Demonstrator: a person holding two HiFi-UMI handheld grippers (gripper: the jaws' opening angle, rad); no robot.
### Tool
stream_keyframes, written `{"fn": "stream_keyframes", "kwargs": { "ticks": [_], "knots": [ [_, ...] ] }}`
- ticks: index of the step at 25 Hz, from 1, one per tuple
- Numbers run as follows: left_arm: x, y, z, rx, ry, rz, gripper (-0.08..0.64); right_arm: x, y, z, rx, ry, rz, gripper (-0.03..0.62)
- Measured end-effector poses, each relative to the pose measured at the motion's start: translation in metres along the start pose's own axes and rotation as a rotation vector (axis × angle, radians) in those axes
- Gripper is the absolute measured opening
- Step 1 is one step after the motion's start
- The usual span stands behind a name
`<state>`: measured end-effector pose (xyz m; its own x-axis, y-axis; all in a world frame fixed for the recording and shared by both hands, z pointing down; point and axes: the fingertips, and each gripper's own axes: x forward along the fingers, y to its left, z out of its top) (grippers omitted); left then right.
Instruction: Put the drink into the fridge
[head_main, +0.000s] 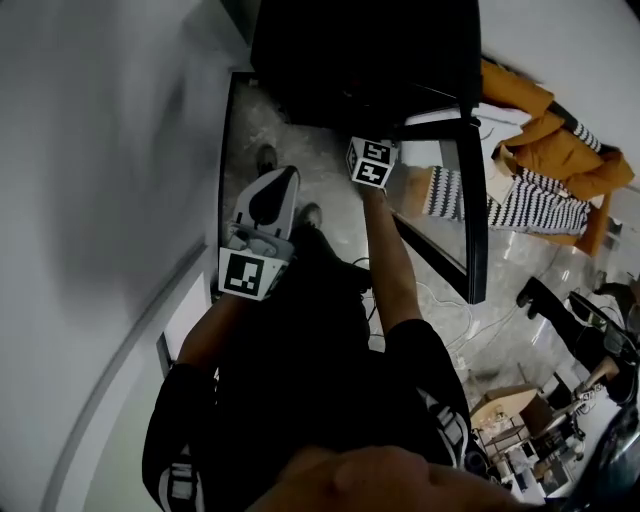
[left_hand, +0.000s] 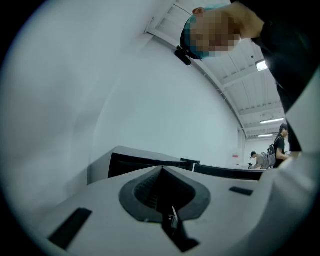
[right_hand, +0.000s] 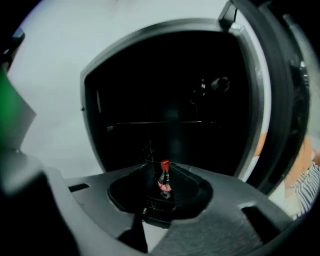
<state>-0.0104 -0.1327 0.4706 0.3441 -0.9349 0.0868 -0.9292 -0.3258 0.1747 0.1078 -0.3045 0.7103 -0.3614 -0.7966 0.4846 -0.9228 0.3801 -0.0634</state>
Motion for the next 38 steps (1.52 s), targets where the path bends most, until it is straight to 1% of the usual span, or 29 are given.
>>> {"fn": "stream_keyframes", "kwargs": {
  "ticks": [4, 6, 9, 15, 20, 27, 33, 38],
  "knots": [
    [-0.016, -0.025, 0.008, 0.014, -0.01, 0.008, 0.005, -0.032, 0.003, 0.003, 0.021, 0.01, 0.011, 0.033],
    [-0.024, -0.035, 0.012, 0.007, -0.034, 0.021, 0.005, -0.049, 0.004, 0.002, 0.034, 0.026, 0.018, 0.015],
    [-0.033, -0.043, 0.025, 0.003, -0.072, 0.055, 0.005, -0.071, 0.007, -0.002, 0.048, 0.051, 0.037, 0.005],
    [-0.05, -0.049, 0.033, 0.008, -0.065, 0.063, 0.005, -0.112, 0.017, 0.005, 0.085, 0.071, 0.06, 0.003],
    [-0.056, -0.048, 0.043, 0.008, -0.06, 0.052, 0.005, -0.149, 0.026, 0.022, 0.103, 0.067, 0.063, 0.002],
    [-0.07, -0.044, 0.057, -0.003, -0.043, -0.001, 0.005, -0.199, 0.049, 0.046, 0.132, 0.054, 0.055, 0.002],
    [-0.091, -0.023, 0.068, 0.0, -0.044, -0.011, 0.005, -0.237, 0.074, 0.06, 0.17, 0.038, 0.044, 0.002],
    [-0.108, -0.009, 0.072, -0.004, -0.035, -0.013, 0.005, -0.264, 0.097, 0.069, 0.15, 0.018, 0.046, 0.002]
  ]
}}
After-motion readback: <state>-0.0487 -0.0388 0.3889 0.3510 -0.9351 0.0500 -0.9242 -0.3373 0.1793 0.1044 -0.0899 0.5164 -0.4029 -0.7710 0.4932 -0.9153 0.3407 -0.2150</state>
